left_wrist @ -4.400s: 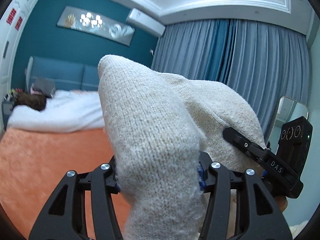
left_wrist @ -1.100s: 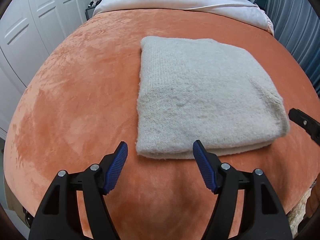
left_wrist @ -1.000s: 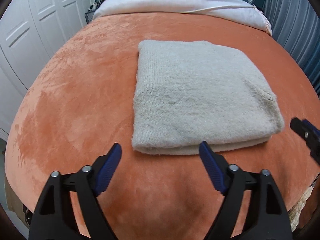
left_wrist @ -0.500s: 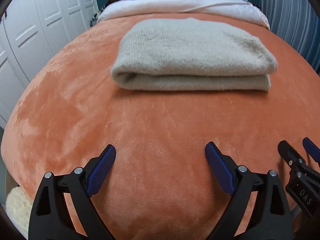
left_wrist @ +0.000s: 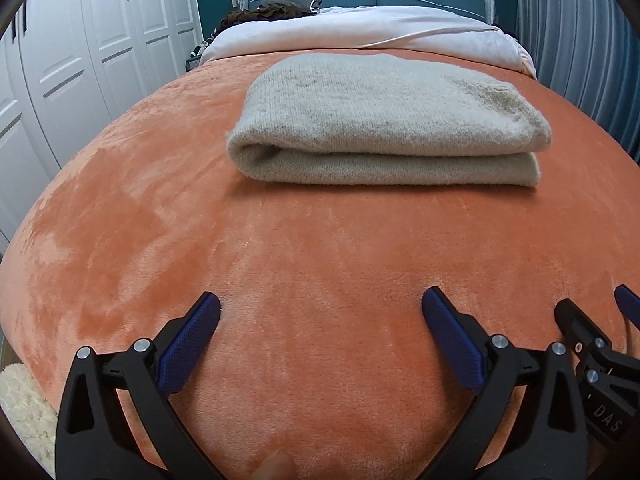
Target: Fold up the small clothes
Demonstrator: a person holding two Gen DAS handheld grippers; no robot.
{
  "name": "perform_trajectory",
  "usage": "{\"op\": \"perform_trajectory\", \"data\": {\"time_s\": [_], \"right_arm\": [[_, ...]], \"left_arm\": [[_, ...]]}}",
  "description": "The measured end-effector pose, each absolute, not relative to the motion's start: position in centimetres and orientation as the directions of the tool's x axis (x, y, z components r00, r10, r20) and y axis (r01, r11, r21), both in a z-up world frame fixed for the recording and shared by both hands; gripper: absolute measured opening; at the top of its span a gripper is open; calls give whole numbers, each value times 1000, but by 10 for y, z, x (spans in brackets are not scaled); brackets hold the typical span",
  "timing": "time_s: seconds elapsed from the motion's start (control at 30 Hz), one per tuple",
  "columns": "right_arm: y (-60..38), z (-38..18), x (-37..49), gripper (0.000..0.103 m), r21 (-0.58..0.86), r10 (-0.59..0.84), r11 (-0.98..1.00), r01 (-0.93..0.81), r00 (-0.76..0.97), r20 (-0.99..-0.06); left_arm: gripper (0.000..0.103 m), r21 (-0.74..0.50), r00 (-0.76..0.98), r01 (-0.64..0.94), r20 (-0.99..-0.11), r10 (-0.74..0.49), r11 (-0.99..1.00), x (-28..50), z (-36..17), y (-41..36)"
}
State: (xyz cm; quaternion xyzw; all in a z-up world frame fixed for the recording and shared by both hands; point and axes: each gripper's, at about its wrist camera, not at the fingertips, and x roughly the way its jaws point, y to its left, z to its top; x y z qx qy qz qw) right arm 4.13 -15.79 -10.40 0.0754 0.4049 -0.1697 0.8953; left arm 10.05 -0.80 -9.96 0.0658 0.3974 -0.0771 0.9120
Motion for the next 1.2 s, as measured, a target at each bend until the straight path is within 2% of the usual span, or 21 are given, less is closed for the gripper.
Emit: {"op": "perform_trajectory", "data": {"time_s": [0.37,0.4,1.2], "right_arm": [[-153,-108,38,94,-20,-256,929,369,605,-754],[-155,-109,39,98,-22,-258,928,372,599,-758],[-156,-106,46,98,-32,-244,939,342,601,-761]], "left_arm": [[98,73,672,191,-737,-76,979,100,-100,-11],[98,74,672,191,-737,-75,979,100,-100,-11],[98,81,672,182,-738,-64,980,95,-99,-9]]}}
